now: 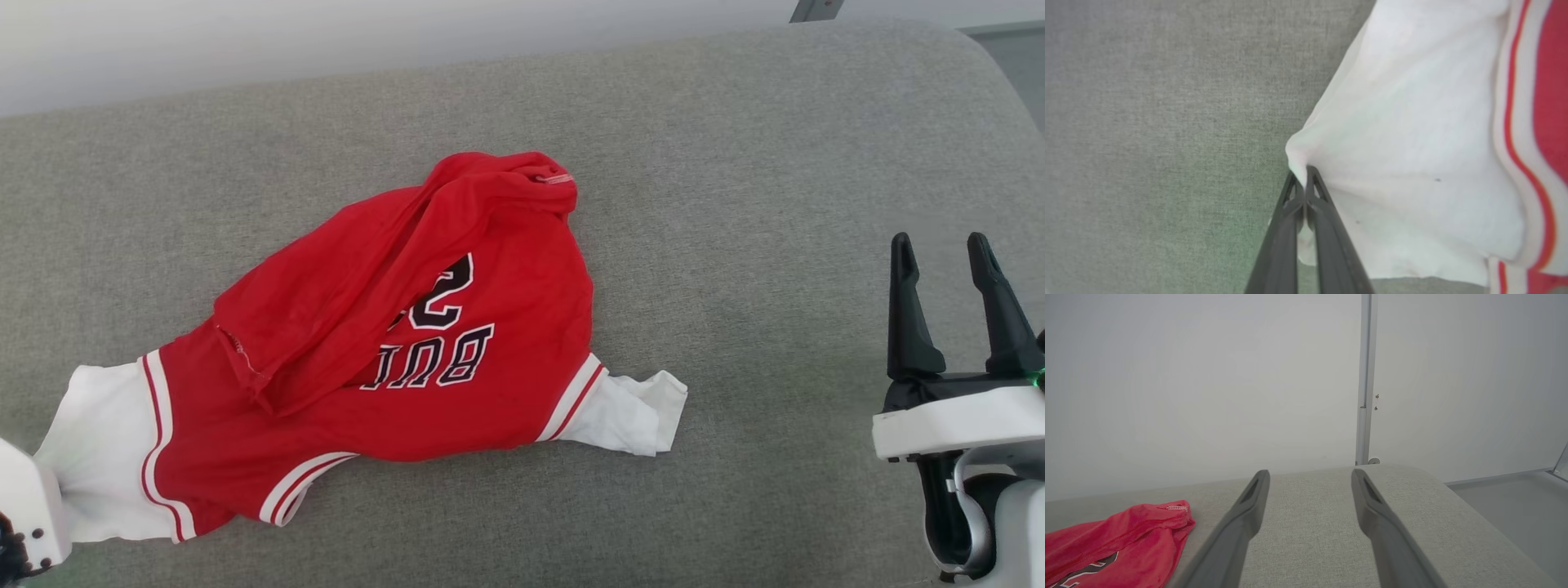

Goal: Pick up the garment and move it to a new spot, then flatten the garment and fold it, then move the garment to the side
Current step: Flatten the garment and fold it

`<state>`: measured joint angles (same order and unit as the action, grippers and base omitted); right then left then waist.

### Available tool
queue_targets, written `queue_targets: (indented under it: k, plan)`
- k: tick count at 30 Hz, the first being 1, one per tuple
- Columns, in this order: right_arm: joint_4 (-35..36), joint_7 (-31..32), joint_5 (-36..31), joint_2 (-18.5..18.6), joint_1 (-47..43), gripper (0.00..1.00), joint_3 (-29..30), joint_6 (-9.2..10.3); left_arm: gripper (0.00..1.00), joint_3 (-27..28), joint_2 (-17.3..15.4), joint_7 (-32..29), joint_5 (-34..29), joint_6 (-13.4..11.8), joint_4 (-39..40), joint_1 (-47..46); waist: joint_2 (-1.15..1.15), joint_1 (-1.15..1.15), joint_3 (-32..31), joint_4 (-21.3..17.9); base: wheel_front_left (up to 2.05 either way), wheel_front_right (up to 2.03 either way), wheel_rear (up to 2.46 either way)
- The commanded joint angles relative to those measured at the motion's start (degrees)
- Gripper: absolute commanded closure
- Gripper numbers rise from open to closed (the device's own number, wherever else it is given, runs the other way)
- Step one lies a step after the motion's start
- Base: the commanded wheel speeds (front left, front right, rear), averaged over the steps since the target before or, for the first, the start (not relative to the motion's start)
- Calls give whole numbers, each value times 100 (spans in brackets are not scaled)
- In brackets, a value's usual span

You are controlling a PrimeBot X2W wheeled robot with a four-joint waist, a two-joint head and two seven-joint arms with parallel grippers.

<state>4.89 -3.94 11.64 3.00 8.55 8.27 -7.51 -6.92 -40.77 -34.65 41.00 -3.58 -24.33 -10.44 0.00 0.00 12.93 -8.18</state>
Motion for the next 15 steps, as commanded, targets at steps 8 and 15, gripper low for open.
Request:
queue_targets:
  k: [8,15]
  plan:
    - [-128,137,194,91,15,0,-209,4,0,54,175,115,149,40,71,16,0,0,10,48,0,0,0]
    - [-245,404,365,216,-118,0,-480,4,0,109,208,523,131,134,323,81,0,0,-56,90,0,0,0]
